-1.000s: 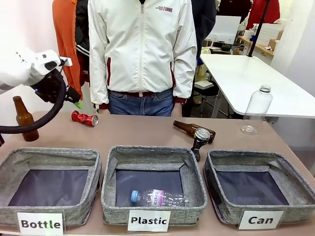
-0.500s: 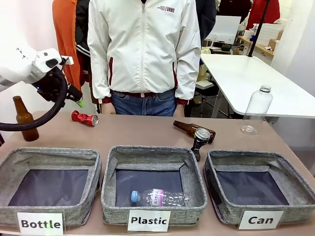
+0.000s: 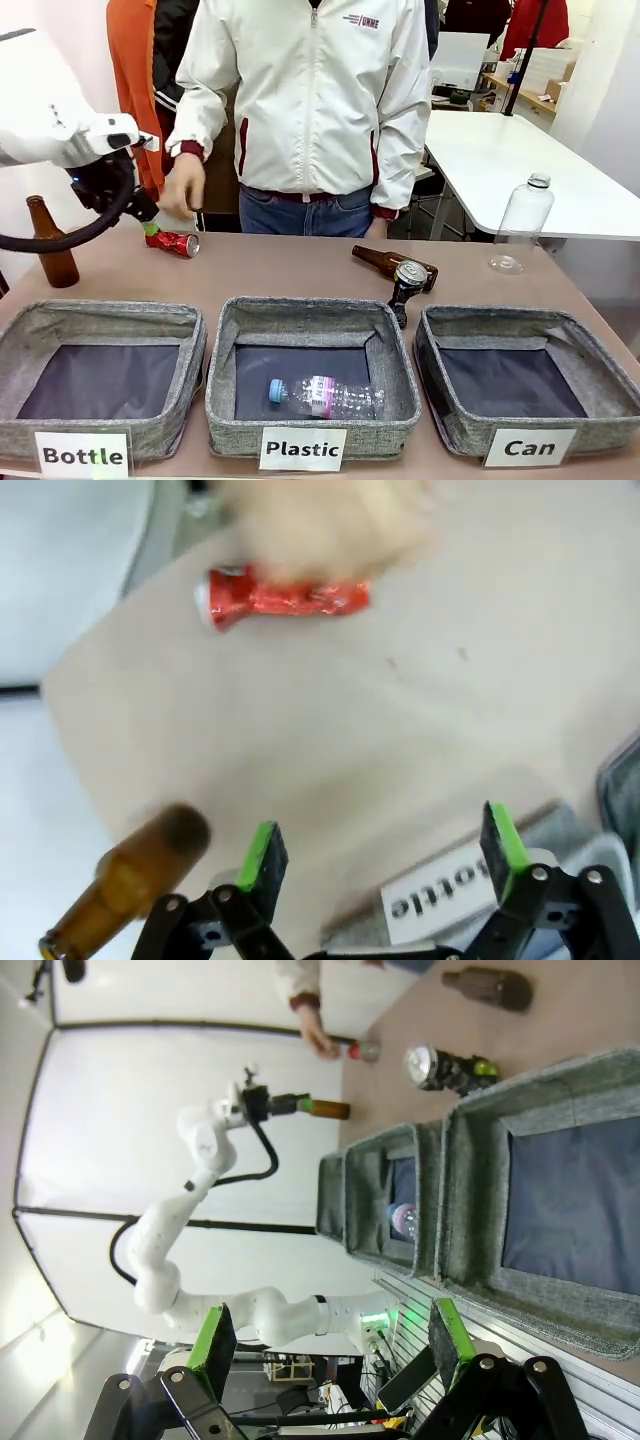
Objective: Sort the can waste into the basket.
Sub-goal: Pick up the can waste from the table and place it in the right Fabric basket.
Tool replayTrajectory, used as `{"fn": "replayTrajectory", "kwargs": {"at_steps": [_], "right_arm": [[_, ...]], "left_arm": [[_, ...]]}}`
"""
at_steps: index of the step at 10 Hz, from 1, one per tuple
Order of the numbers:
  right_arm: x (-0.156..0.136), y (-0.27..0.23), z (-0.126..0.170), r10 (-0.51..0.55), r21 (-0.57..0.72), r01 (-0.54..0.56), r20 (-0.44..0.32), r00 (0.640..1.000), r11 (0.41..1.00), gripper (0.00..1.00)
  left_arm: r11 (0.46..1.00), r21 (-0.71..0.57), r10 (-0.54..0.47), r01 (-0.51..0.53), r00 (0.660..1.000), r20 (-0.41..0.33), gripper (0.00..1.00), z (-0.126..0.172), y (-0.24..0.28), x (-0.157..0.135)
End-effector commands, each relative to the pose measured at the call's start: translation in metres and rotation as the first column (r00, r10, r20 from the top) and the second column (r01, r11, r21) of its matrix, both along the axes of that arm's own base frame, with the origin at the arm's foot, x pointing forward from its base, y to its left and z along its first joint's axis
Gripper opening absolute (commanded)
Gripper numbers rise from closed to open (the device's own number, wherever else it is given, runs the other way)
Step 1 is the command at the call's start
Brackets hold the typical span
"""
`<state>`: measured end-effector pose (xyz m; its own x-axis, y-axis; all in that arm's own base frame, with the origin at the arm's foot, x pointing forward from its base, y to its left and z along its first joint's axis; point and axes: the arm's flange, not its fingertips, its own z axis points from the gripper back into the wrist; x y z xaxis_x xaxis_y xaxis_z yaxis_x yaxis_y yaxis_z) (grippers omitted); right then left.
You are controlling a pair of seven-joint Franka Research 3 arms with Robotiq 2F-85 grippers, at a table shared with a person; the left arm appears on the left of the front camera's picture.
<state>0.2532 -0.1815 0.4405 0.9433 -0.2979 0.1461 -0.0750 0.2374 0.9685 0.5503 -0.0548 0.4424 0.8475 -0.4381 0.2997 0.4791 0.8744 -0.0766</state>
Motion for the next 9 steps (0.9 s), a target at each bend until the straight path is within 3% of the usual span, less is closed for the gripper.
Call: {"fn": "replayTrajectory", "kwargs": {"at_steps": [1,2,4,6,9], "right_arm": [[0.003,-0.002,0.003,0.0,0.014,0.0,0.035,0.999,1.0,1.0],[0.003,-0.002,0.003,0.0,0.014,0.0,0.035,0.999,1.0,1.0],[0.003,-0.002,0.003,0.0,0.014,0.0,0.035,0.999,1.0,1.0],[0.003,-0.002,0.003,0.0,0.014,0.0,0.035,0.999,1.0,1.0],[0.003,-0.002,0.003,0.0,0.014,0.0,0.035,0.999,1.0,1.0]], "left_arm": [[0.927,0.018,-0.374,0.375,0.926,-0.045,1.0,0.001,0.063,-0.089],[0.934,0.044,-0.354,0.354,0.935,-0.015,1.0,-0.011,0.083,-0.135],[0.99,-0.013,-0.14,0.142,0.986,0.095,1.0,-0.029,0.106,-0.189],[0.988,-0.141,-0.051,0.064,0.994,0.096,1.0,-0.03,0.129,-0.187],[0.957,-0.285,-0.032,0.05,0.997,0.066,1.0,-0.024,0.172,-0.178]]}}
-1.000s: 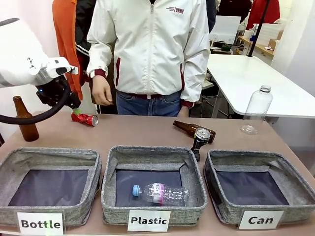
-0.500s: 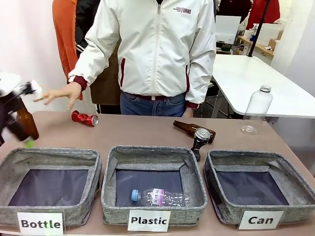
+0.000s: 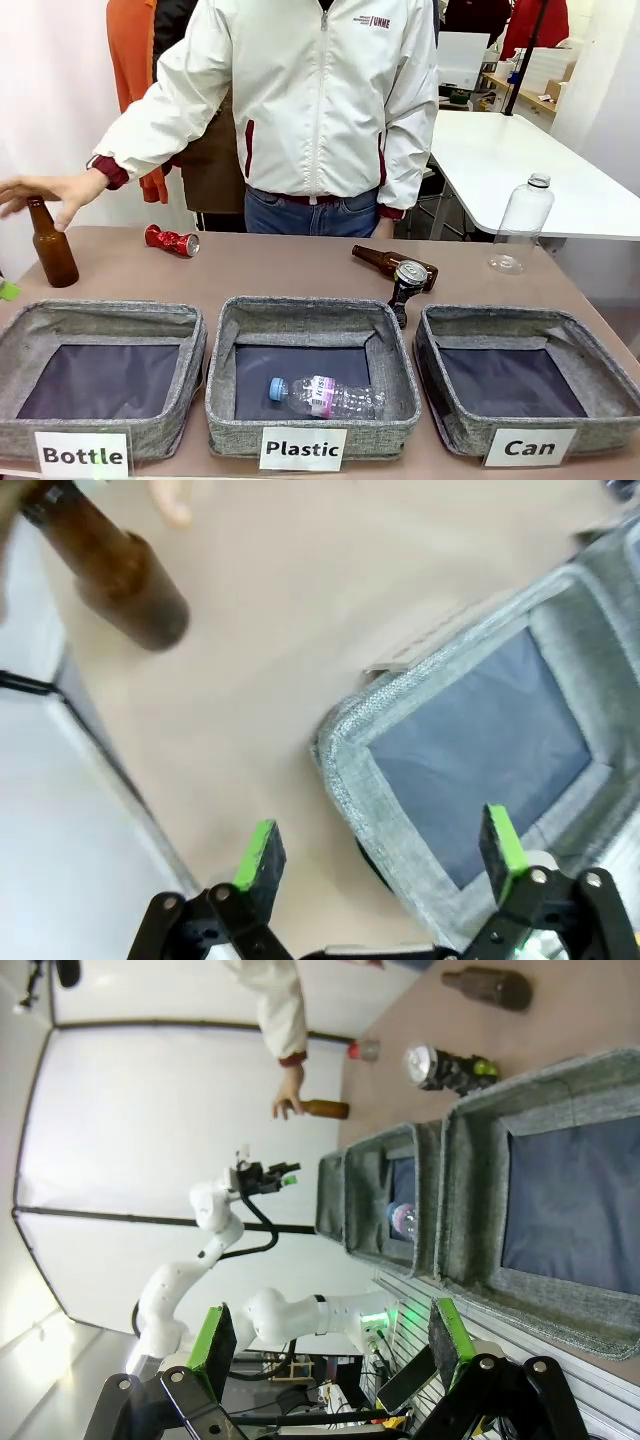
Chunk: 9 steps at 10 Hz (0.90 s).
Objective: Sort the can waste into the basket.
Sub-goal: Pick up the can waste from the table and place it in the right Fabric basket.
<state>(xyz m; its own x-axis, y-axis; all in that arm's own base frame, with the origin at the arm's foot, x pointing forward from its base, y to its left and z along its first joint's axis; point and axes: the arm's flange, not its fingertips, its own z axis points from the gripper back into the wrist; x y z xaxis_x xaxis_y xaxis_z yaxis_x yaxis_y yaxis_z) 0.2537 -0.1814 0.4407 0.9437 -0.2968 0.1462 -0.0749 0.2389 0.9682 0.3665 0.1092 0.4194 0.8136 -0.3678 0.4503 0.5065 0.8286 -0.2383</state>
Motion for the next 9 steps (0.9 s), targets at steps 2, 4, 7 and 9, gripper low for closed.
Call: {"fn": "replayTrajectory", "kwargs": {"at_steps": [2,4,7,9], "right_arm": [[0.002,-0.002,0.003,-0.001,0.016,0.001,0.035,0.999,1.0,1.0],[0.002,-0.002,0.003,-0.001,0.016,0.001,0.035,0.999,1.0,1.0],[0.002,-0.002,0.003,-0.001,0.016,0.001,0.035,0.999,1.0,1.0],[0.002,-0.002,0.003,-0.001,0.016,0.001,0.035,0.999,1.0,1.0]], "left_arm": [[0.99,-0.138,-0.024,0.021,1.0,-0.019,1.0,-0.006,0.024,0.005],[0.985,-0.169,-0.048,0.041,0.998,-0.036,1.0,-0.004,0.035,0.014],[0.982,-0.179,-0.07,0.058,0.996,-0.064,1.0,-0.001,0.032,0.031],[0.99,-0.135,-0.049,0.036,0.994,-0.094,1.0,0.012,0.015,0.051]]}}
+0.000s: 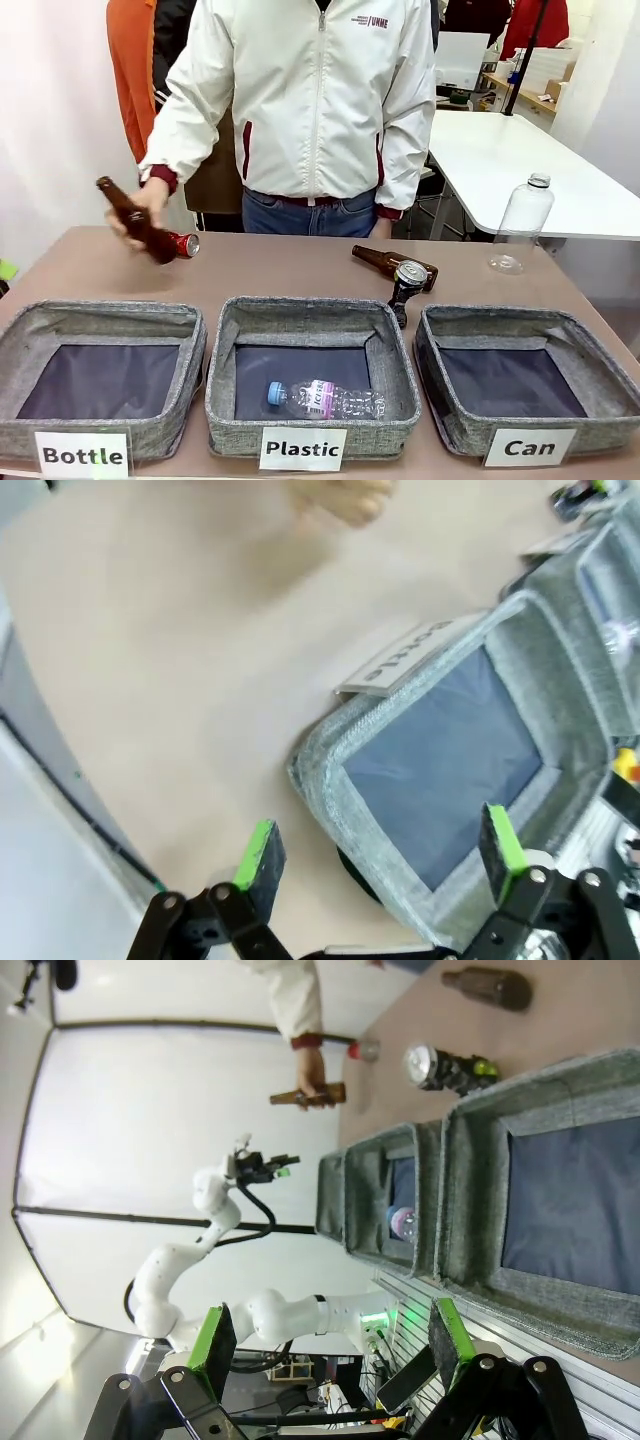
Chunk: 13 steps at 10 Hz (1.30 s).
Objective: Sort the can waste into the basket.
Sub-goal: Pick up the can waste from the table and place it in the right Fabric basket.
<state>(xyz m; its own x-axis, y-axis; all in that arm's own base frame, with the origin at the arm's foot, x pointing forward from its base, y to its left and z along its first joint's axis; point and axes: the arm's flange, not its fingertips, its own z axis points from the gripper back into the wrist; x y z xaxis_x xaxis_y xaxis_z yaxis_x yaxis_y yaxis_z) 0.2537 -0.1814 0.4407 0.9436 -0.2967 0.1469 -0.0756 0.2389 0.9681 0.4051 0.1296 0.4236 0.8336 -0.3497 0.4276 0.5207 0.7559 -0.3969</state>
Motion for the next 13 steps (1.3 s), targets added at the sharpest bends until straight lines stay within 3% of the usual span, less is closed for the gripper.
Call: {"fn": "replayTrajectory", "kwargs": {"at_steps": [1,5,7,9,13], "right_arm": [[0.002,-0.002,0.003,-0.001,0.016,0.001,0.034,0.999,1.0,1.0],[0.002,-0.002,0.003,-0.001,0.016,0.001,0.034,0.999,1.0,1.0],[0.002,-0.002,0.003,-0.001,0.016,0.001,0.034,0.999,1.0,1.0],[0.002,-0.002,0.003,-0.001,0.016,0.001,0.034,0.999,1.0,1.0],[0.002,-0.002,0.003,-0.001,0.016,0.001,0.034,0.999,1.0,1.0]], "left_arm": [[0.998,0.07,0.006,-0.004,0.999,-0.031,1.0,0.019,-0.018,0.029],[0.986,0.154,0.086,-0.064,0.986,-0.142,1.0,0.048,-0.034,0.108],[0.989,0.119,0.115,-0.092,0.973,-0.2,1.0,0.054,-0.016,0.142],[0.998,0.045,0.041,-0.032,0.976,-0.213,1.0,0.056,0.019,0.129],[0.986,-0.157,-0.074,0.059,0.993,-0.095,1.0,0.023,0.1,0.055]]}}
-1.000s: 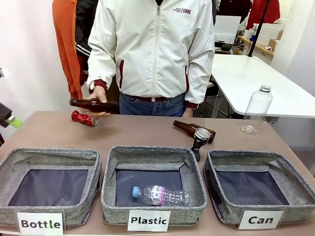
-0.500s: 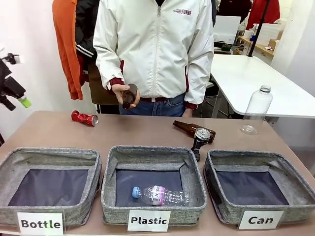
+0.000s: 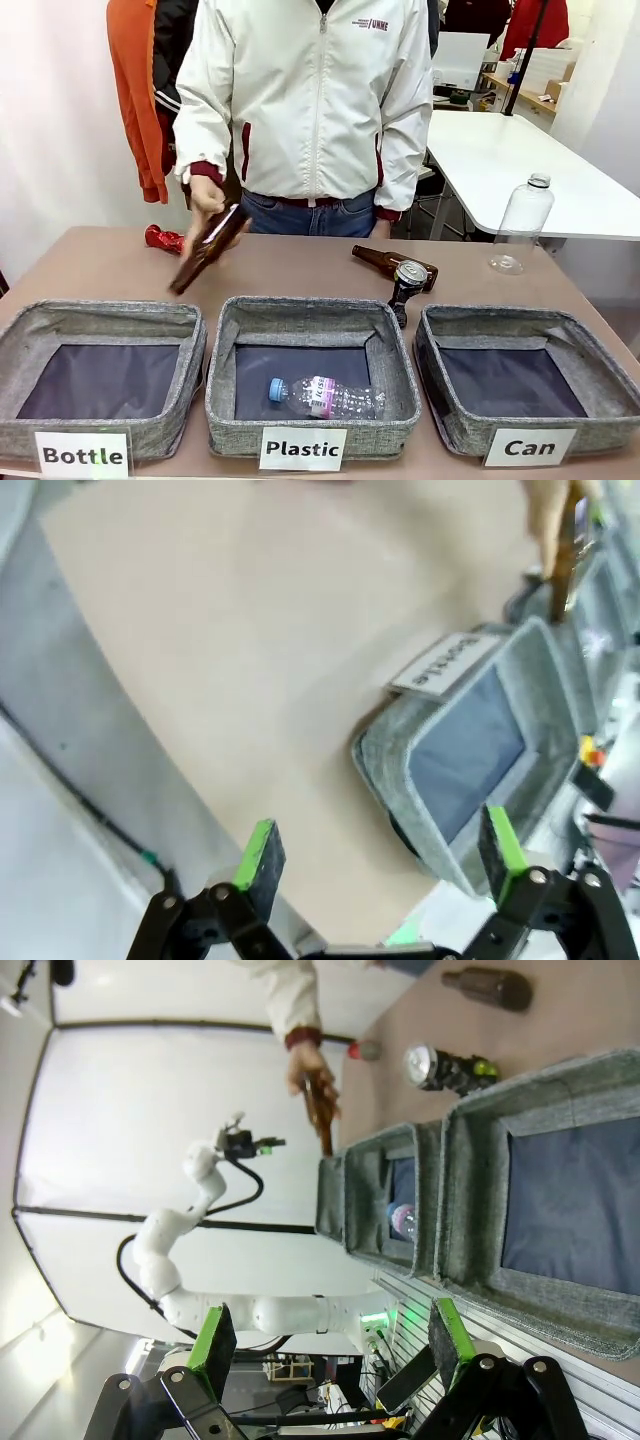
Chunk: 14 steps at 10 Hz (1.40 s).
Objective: Sort the can waste into the basket.
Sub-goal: Pick up the can waste from the table and place it in the right Fabric basket.
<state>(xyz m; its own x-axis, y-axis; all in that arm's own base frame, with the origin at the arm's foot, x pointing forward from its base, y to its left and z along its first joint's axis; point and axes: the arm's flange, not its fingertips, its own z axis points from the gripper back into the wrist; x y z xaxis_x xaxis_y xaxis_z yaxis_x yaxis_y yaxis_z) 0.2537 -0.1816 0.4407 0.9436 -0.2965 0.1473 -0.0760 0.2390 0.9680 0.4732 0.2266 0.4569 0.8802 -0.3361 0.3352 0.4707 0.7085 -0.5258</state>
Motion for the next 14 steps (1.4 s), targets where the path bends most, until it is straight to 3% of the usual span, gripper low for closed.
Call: {"fn": "replayTrajectory", "kwargs": {"at_steps": [1,5,8,11,14], "right_arm": [[0.002,-0.002,0.003,-0.001,0.016,0.001,0.034,0.999,1.0,1.0],[0.002,-0.002,0.003,-0.001,0.016,0.001,0.034,0.999,1.0,1.0],[0.002,-0.002,0.003,-0.001,0.016,0.001,0.034,0.999,1.0,1.0],[0.002,-0.002,0.003,-0.001,0.016,0.001,0.034,0.999,1.0,1.0],[0.002,-0.002,0.003,-0.001,0.016,0.001,0.034,0.999,1.0,1.0]], "left_arm": [[0.99,-0.137,-0.019,0.029,0.997,0.077,1.0,-0.02,0.027,-0.032],[0.97,-0.233,-0.036,0.067,0.99,0.137,1.0,-0.035,0.023,-0.047],[0.961,-0.267,-0.042,0.072,0.992,0.118,1.0,-0.038,0.013,-0.037],[0.969,-0.234,-0.063,0.082,0.994,0.089,1.0,-0.028,-0.004,-0.018],[0.997,-0.073,-0.032,0.033,0.999,0.017,1.0,0.004,-0.049,0.028]]}}
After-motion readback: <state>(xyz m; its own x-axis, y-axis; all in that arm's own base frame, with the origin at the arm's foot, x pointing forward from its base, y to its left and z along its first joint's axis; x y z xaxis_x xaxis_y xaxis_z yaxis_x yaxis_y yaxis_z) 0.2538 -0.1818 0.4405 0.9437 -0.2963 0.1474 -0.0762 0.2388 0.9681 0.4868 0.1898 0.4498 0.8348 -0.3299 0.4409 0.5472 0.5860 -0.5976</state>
